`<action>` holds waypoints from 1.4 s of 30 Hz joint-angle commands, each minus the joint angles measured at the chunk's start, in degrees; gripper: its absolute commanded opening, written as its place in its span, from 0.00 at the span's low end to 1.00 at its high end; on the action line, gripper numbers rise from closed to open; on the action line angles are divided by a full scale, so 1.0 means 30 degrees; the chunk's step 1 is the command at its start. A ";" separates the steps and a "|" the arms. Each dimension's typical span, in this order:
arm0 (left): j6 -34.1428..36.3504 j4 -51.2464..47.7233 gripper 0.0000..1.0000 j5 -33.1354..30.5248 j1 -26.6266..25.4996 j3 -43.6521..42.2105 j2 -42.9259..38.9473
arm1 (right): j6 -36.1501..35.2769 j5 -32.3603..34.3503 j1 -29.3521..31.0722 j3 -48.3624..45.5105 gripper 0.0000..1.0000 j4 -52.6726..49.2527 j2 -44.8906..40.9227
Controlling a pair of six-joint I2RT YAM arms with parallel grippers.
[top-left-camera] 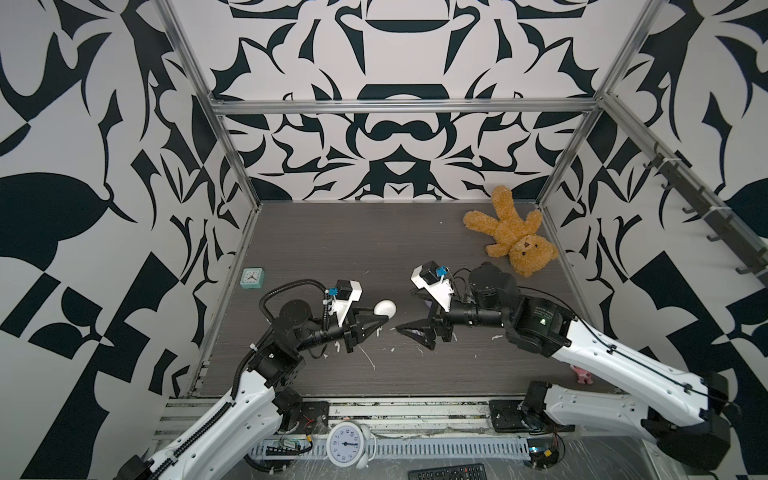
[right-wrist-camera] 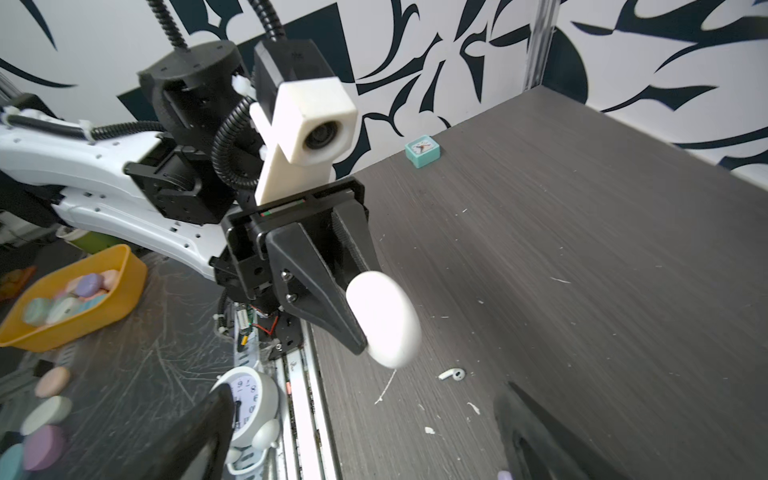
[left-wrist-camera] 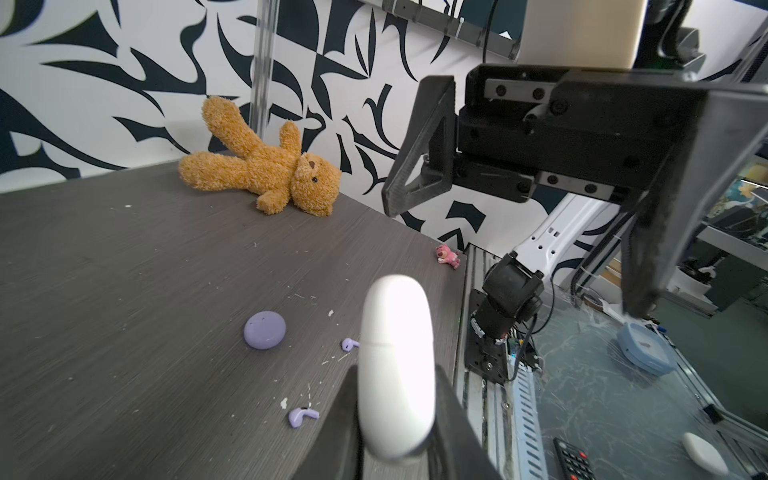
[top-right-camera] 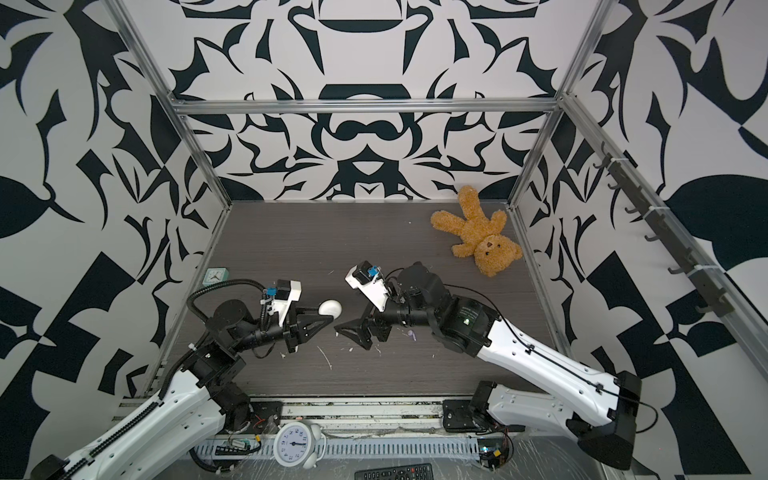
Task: Insert the wireless bluetooth earbuds into the charging case
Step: 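Push the case lid open with the right gripper while the left gripper holds the case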
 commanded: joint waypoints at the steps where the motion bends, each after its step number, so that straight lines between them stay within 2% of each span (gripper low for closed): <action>1: 0.0568 0.0586 0.00 -0.0953 -0.0230 -0.0280 -0.0814 | -0.1826 0.3305 0.0997 0.0140 0.99 0.0927 -0.0046; 6: -0.0273 0.0109 0.00 0.0007 -0.0316 -0.0197 -0.0939 | -0.3055 0.6290 0.2183 -0.0520 0.99 0.2220 0.0057; 11: -0.1511 -0.0162 0.00 0.1402 -0.0414 0.0839 -0.0081 | -0.3984 0.7363 0.2634 -0.0633 0.99 0.2718 -0.0226; 13: -0.0922 -0.0552 0.00 0.1212 -0.0726 0.0906 0.0065 | -0.4135 0.7501 0.2663 -0.0700 1.00 0.2676 -0.0350; 16: -0.0570 -0.0136 0.00 -0.0238 -0.0880 0.0175 -0.0128 | -0.4168 0.7628 0.2766 -0.0722 0.99 0.2550 -0.0143; 19: -0.0634 0.0491 0.00 -0.0144 -0.0893 -0.0337 -0.0513 | -0.4320 0.8057 0.2948 -0.0707 0.99 0.2448 0.0087; 24: 0.0493 -0.0460 0.00 -0.1319 -0.0960 -0.0657 -0.1763 | -0.4442 0.7863 0.3050 -0.0777 0.99 0.2367 0.0021; 37: 0.0682 -0.0510 0.00 -0.1047 -0.1253 -0.0544 -0.1246 | -0.4528 0.8085 0.3216 -0.0665 0.98 0.2889 0.0888; 42: 0.0726 -0.0538 0.00 -0.0847 -0.1311 -0.0544 -0.1187 | -0.4694 0.9231 0.3220 -0.0777 0.98 0.3139 0.0966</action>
